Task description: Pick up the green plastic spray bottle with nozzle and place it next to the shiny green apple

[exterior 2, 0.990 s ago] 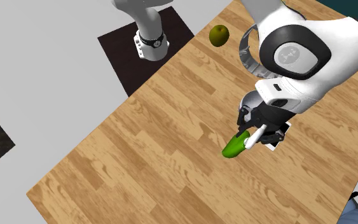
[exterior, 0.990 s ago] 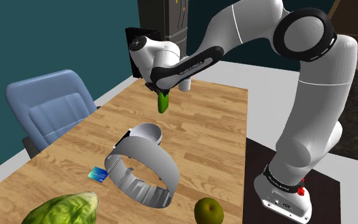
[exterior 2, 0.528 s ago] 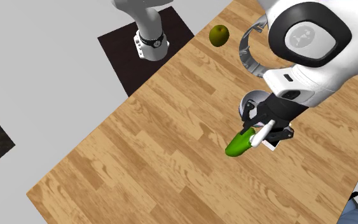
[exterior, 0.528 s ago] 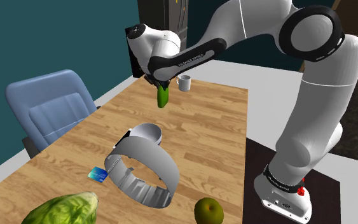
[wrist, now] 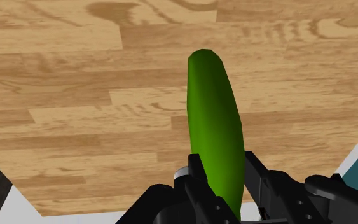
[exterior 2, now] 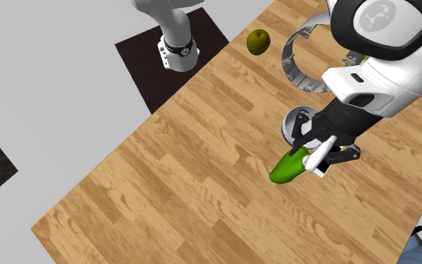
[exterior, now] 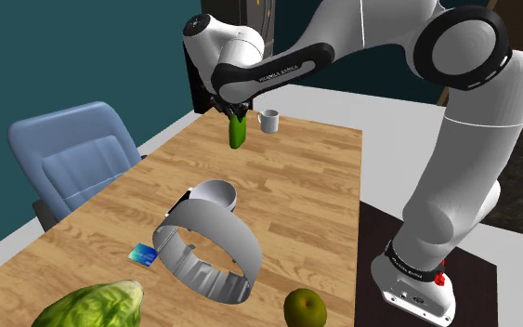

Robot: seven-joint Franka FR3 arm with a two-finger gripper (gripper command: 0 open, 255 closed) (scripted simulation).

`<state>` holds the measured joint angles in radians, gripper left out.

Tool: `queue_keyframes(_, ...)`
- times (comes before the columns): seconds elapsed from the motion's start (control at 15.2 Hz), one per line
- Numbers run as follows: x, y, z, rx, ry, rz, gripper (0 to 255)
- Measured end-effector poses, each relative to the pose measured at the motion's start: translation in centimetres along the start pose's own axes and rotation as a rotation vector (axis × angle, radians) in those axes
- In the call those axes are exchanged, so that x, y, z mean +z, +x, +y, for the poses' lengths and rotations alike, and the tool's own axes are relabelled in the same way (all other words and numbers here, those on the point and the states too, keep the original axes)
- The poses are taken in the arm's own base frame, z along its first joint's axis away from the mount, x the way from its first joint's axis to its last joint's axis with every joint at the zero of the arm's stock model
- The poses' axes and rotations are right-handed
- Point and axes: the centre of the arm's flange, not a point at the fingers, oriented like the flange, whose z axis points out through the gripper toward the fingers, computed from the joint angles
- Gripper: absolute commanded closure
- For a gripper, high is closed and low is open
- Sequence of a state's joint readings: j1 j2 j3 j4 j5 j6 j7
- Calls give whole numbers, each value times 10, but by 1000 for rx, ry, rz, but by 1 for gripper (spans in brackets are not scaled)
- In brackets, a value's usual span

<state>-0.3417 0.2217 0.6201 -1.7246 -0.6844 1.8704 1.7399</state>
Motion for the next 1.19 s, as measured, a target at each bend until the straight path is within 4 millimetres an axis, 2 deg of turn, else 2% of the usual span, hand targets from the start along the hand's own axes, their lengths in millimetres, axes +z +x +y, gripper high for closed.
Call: queue_keyframes(1.19,-83,48,-1,0,0,0,255)
